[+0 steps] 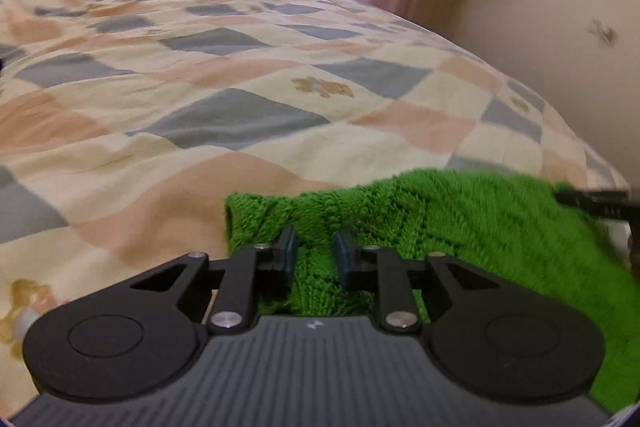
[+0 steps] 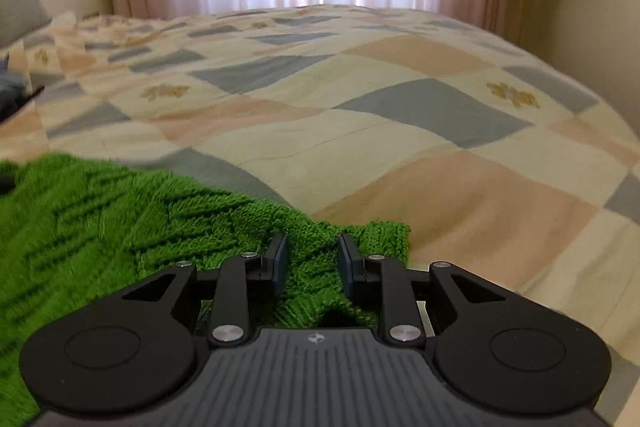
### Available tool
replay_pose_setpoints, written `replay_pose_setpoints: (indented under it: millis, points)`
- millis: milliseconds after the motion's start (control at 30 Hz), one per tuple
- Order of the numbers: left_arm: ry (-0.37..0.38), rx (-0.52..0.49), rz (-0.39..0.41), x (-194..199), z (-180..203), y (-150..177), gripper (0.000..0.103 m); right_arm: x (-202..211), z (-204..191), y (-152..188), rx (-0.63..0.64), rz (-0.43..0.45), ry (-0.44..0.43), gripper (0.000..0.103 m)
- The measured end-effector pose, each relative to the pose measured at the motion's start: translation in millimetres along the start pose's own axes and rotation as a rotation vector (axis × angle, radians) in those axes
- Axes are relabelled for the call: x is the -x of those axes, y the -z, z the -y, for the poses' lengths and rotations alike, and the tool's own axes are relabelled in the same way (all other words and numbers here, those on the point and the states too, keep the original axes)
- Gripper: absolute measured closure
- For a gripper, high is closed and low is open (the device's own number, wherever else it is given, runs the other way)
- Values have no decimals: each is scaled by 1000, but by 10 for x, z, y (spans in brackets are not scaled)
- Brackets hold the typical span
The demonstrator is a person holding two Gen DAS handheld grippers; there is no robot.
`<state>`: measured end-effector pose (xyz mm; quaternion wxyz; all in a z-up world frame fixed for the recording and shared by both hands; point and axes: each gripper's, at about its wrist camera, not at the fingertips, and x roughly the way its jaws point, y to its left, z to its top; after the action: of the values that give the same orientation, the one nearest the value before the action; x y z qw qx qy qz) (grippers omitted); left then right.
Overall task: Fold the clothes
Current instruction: 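Lower the folded vest edge onto the bed with both grippers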
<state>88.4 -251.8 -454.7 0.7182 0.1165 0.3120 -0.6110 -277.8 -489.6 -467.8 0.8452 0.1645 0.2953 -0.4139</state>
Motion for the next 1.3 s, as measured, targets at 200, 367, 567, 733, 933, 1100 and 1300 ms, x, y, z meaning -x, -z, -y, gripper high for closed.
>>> replay_pose_setpoints:
  millis: [200, 367, 567, 733, 933, 1100, 1300]
  points:
    - [-56, 23, -10, 21, -91, -90, 89, 504, 25, 2, -118, 109, -1, 79]
    - [-83, 90, -74, -79, -187, -75, 90, 215, 47, 48, -90, -30, 34, 74]
    - [-47, 99, -27, 619, 52, 111, 89, 791, 47, -24, -191, 82, 18, 73]
    - [-29, 61, -79, 1083, 538, 635, 83, 1485, -244, 339, -245, 177, -51, 66]
    - [-109, -67, -156, 1112, 993, 1014, 76, 1731, -695, 905, -195, 57, -52, 77]
    - [-119, -79, -119, 1288, 1120, 969, 71, 1689, -732, 1032, -238, -1, -25, 78]
    - [-197, -74, -182, 1139, 1054, 1100, 59, 1836, -726, 929, -221, 74, 20, 76]
